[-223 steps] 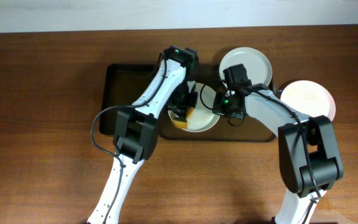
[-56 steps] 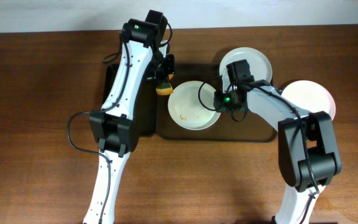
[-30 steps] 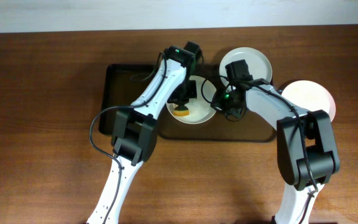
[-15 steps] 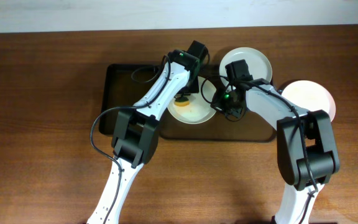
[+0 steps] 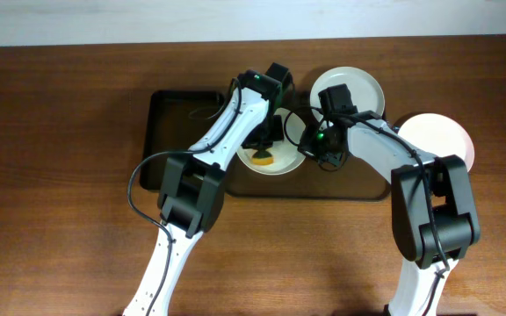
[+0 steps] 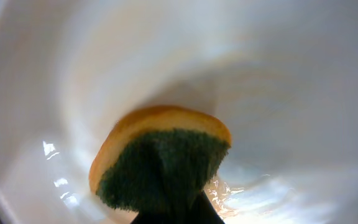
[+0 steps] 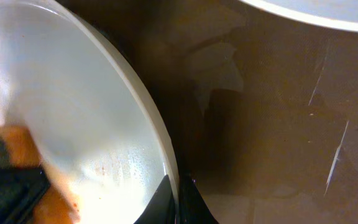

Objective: Clean dirty plates on tray and stack at the side
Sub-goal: 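Scrub the third plate with the sponge while right gripper holds it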

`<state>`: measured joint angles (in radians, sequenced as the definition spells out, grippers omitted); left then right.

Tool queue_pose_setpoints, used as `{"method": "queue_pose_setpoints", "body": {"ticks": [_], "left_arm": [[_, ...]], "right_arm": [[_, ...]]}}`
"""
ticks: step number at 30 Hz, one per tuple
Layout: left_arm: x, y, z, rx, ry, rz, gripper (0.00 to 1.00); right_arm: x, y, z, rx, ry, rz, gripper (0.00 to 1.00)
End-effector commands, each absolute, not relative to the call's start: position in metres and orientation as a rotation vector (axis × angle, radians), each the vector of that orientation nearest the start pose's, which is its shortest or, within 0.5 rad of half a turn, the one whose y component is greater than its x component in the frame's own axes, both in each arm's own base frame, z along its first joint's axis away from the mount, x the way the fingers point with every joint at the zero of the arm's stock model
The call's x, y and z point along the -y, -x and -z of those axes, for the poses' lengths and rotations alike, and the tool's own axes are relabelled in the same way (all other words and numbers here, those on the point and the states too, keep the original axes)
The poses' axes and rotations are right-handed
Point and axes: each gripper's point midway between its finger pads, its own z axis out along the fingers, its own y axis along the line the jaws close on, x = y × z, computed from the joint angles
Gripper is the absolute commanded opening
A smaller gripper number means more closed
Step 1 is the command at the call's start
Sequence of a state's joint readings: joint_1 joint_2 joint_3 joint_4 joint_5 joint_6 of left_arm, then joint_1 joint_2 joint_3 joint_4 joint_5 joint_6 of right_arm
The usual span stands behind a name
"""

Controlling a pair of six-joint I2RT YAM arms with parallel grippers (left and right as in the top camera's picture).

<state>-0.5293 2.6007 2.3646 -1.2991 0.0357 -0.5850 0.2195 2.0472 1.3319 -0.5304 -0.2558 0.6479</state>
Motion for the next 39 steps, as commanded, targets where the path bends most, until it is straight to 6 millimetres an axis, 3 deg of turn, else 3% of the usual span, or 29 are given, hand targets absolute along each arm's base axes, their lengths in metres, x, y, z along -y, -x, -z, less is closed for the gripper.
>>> {"method": "queue_pose_setpoints", "body": {"ticks": [1,5,8,10,12,15,19,21,25,29,33,36,39], "left_arm": [[0.289,-0.416,0.041,-3.178,0.023,0.130,0.00],[0.293,-0.428,0.051,-3.112,0.012,0.130,0.00],[0.263,-0.455,0.049,-3.007,0.059,-0.048,0.00],[0.247,-0.459,0.049,-3.005,0.092,-0.096,0.00],[0.239,-0.442,0.051,-3.098,0.127,-0.086,0.00],[0.232,-0.402,0.052,-3.235,0.318,-0.161,0.00],[0.251,-0.387,0.066,-3.230,0.244,-0.183,0.00],[0.263,-0.384,0.079,-3.208,0.202,-0.151,0.00],[0.274,-0.391,0.097,-3.139,0.284,-0.094,0.00],[0.248,-0.425,0.096,-2.970,0.369,-0.217,0.00],[0.225,-0.446,0.089,-2.936,0.456,-0.218,0.00],[0.204,-0.431,0.083,-3.013,0.696,-0.216,0.00],[0.202,-0.403,0.081,-3.153,0.780,-0.196,0.00]], "right_arm": [[-0.128,-0.413,0.016,-2.898,-0.575,-0.431,0.04],[-0.128,-0.413,0.016,-2.897,-0.575,-0.431,0.04],[-0.128,-0.413,0.016,-2.898,-0.575,-0.431,0.04],[-0.128,-0.413,0.016,-2.898,-0.570,-0.431,0.04],[-0.128,-0.413,0.016,-2.899,-0.565,-0.430,0.04],[-0.128,-0.414,0.016,-2.895,-0.563,-0.432,0.04],[-0.128,-0.414,0.016,-2.896,-0.563,-0.431,0.04],[-0.128,-0.414,0.016,-2.897,-0.558,-0.431,0.04],[-0.128,-0.413,0.016,-2.902,-0.542,-0.428,0.04],[-0.128,-0.413,0.016,-2.902,-0.542,-0.427,0.04],[-0.128,-0.413,0.016,-2.903,-0.531,-0.426,0.04],[-0.128,-0.413,0.016,-2.902,-0.526,-0.426,0.04],[-0.128,-0.413,0.016,-2.902,-0.526,-0.426,0.04]]}}
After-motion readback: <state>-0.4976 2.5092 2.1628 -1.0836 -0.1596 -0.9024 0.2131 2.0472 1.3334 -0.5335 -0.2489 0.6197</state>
